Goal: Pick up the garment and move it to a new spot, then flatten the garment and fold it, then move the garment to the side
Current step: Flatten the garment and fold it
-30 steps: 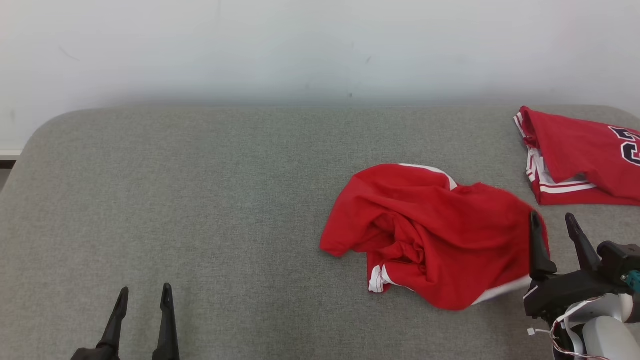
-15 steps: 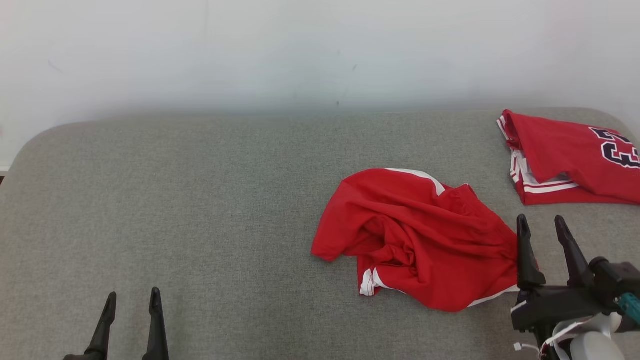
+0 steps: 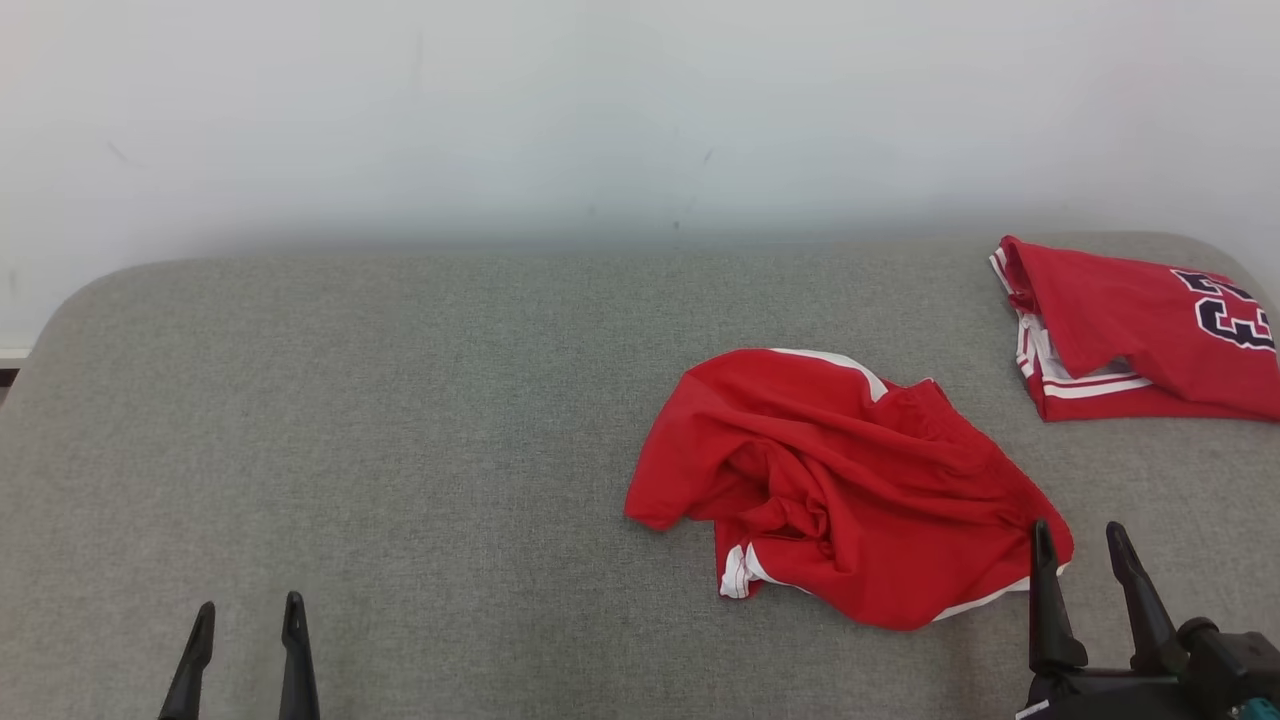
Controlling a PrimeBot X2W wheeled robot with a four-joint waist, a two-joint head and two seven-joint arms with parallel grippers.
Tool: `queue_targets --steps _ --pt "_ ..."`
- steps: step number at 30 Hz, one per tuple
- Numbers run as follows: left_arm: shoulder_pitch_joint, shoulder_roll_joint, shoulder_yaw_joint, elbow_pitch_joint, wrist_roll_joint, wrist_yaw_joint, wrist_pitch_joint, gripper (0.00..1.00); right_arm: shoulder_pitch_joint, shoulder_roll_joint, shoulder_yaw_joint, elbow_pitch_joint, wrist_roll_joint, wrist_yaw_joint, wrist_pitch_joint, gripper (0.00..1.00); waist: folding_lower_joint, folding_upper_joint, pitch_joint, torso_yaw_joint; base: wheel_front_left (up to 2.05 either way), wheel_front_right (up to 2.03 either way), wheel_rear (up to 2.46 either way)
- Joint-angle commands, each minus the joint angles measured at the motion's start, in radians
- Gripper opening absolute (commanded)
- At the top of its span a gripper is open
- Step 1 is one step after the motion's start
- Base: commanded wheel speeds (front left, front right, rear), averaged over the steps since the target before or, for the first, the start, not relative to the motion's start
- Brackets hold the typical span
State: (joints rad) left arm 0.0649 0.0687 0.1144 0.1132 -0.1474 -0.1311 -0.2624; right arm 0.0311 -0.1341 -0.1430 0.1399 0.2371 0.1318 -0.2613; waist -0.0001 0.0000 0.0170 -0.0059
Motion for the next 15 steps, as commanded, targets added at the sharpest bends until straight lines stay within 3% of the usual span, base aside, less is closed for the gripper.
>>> queue_targets --steps 1,9,15 --pt "0.017 0.002 0.005 -0.004 0.012 0.001 -0.003 1.00 0.010 0.007 -0.004 -0.008 0.002 -0.003 -0.004 1.00 0.0001 0.0000 0.000 0.000 0.00 0.00 0.00" --pt "-0.003 -0.001 -0.025 -0.005 -0.011 0.001 -0.003 1.00 0.006 0.020 0.018 -0.022 -0.002 -0.003 -0.005 1.00 0.0001 0.0000 0.016 -0.032 0.00 0.00 0.00" --pt "-0.081 0.017 -0.164 0.035 -0.032 0.001 -0.003 1.00 -0.017 0.025 0.037 -0.023 0.003 -0.003 -0.005 1.00 0.0001 0.0000 0.047 -0.079 0.00 0.00 0.00"
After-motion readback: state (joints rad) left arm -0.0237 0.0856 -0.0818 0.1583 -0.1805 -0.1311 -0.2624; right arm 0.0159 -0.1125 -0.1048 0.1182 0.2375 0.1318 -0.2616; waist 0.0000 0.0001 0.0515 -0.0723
